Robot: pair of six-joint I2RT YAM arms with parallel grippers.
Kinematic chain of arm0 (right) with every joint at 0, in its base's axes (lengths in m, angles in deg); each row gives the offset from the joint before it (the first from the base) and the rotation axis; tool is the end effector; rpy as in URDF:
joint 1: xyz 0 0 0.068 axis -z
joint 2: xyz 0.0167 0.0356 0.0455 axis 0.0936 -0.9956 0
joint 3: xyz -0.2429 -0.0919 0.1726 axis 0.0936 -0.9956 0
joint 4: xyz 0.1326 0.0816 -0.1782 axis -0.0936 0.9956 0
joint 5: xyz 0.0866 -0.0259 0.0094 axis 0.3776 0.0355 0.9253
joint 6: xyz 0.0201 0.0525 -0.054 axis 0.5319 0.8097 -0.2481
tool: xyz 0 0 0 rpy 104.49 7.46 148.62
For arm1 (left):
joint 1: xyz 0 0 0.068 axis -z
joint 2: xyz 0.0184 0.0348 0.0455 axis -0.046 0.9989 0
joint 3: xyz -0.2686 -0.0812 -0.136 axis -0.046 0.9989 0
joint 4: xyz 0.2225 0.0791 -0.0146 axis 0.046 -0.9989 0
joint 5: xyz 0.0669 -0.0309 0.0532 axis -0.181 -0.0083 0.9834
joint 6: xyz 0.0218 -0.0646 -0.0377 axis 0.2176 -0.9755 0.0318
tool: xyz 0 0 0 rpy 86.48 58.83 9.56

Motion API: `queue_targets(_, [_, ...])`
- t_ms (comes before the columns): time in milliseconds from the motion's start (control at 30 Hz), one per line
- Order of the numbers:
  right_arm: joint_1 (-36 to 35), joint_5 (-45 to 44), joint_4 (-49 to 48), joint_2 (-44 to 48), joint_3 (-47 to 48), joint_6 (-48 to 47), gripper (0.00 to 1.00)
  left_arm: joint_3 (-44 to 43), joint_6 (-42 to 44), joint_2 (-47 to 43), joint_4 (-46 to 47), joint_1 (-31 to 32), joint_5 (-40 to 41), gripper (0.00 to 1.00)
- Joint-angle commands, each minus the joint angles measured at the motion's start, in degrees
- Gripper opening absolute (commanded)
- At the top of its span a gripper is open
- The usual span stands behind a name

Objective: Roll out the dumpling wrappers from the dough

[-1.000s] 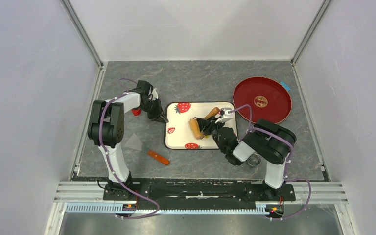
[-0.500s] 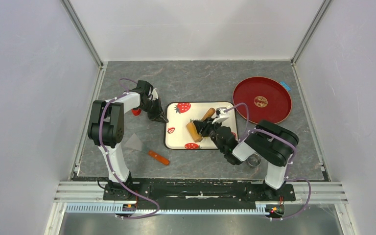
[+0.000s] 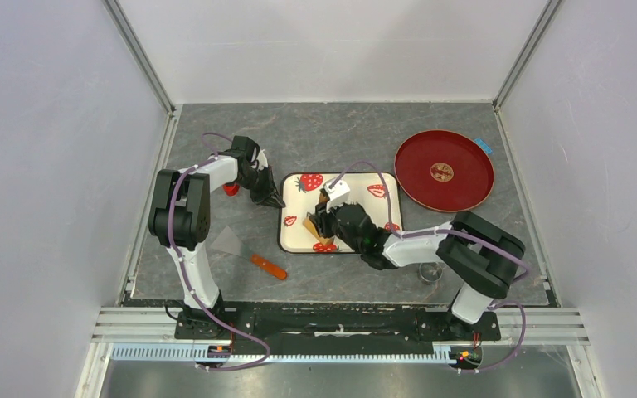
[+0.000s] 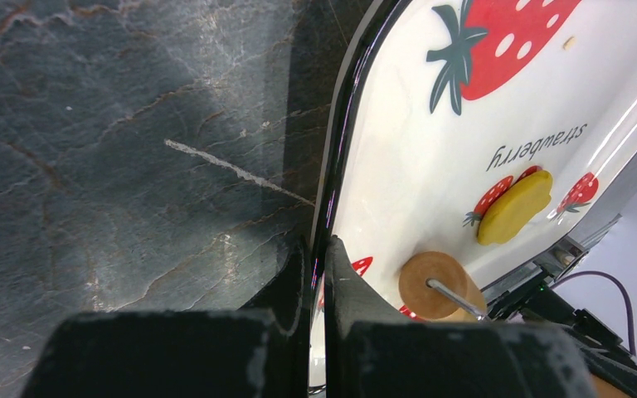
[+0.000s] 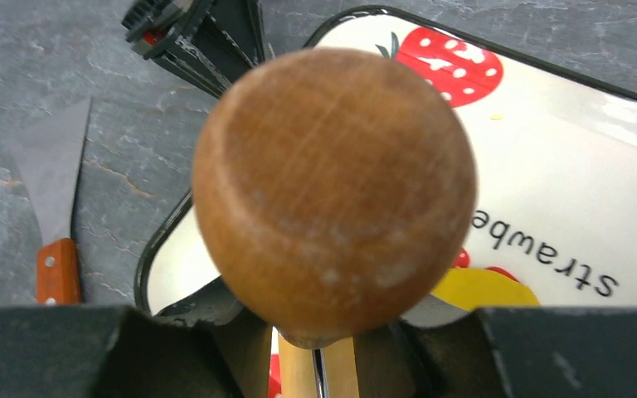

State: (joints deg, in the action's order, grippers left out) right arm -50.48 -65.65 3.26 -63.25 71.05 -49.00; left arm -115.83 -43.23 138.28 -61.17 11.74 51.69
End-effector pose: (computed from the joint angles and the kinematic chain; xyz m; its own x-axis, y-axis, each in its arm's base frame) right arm 0.2150 0.2834 0.2152 -0.3420 -0.0314 -0.9392 -0.5691 0.8022 0.1805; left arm 0.3644 -0.0903 0.1693 -0.9785 -0.1832 -0.0952 -0.1062 0.8422 -0.5286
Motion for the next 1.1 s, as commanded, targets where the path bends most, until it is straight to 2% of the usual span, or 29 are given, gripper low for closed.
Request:
queue_targets(0, [1.7,-0.9,8.7,4.8,3.0,-4.1,0.0,-0.1,0.4,2.9,-0.1,1.1,3.9,0.02])
queue_targets(200, [5.9,-1.4,9.5,10.3,1.9,-4.8,0.0,-0.3,0.3,3.0,-0.1,1.1,3.9,0.02])
queue_targets(433, [11.3,2.0,7.7,13.9,-1.3,-4.7,0.0,-0.3,0.3,3.2,-0.1,1.1,3.8,0.02])
queue_targets(733, [13.3,6.6,2.8,9.1,-3.8,-5.2,0.0,-0.2,0.4,3.3,-0.1,1.1,3.5,0.02])
queue_targets(1067, [13.5,2.6,-0.2,4.5,-12.8,-5.6,0.0,-0.1,0.6,3.2,-0.1,1.1,3.2,0.02])
